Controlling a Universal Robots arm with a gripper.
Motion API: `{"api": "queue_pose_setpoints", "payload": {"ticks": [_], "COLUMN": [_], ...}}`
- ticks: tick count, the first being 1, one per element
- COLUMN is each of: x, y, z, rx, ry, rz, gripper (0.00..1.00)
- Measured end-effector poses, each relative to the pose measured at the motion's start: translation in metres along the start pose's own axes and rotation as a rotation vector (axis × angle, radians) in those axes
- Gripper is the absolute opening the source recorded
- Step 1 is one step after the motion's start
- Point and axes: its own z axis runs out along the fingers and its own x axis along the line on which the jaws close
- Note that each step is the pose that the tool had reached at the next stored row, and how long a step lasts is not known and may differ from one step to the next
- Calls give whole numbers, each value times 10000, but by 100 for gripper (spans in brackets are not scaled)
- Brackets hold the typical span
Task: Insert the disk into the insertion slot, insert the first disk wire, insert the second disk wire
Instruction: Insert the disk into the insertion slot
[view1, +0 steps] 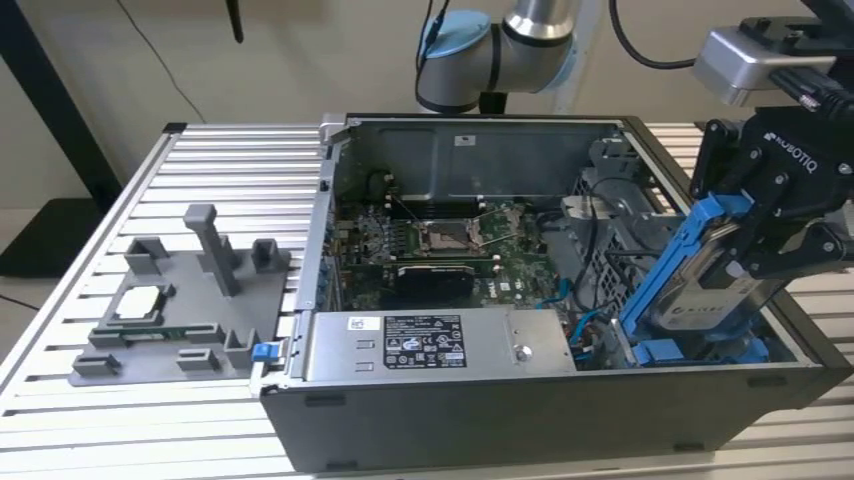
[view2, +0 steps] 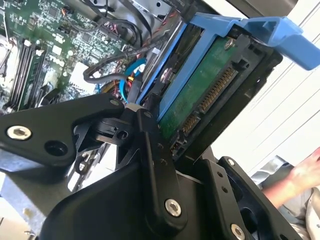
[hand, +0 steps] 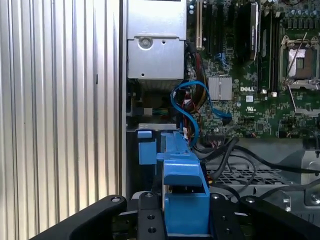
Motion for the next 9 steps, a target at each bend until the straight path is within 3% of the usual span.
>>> {"api": "queue_pose_setpoints", "payload": {"ticks": [9], "x": [6], "y": [-6], "z": [165], "rx": [-1], "ry": [-1], "rz": [0], "gripper": [0]}}
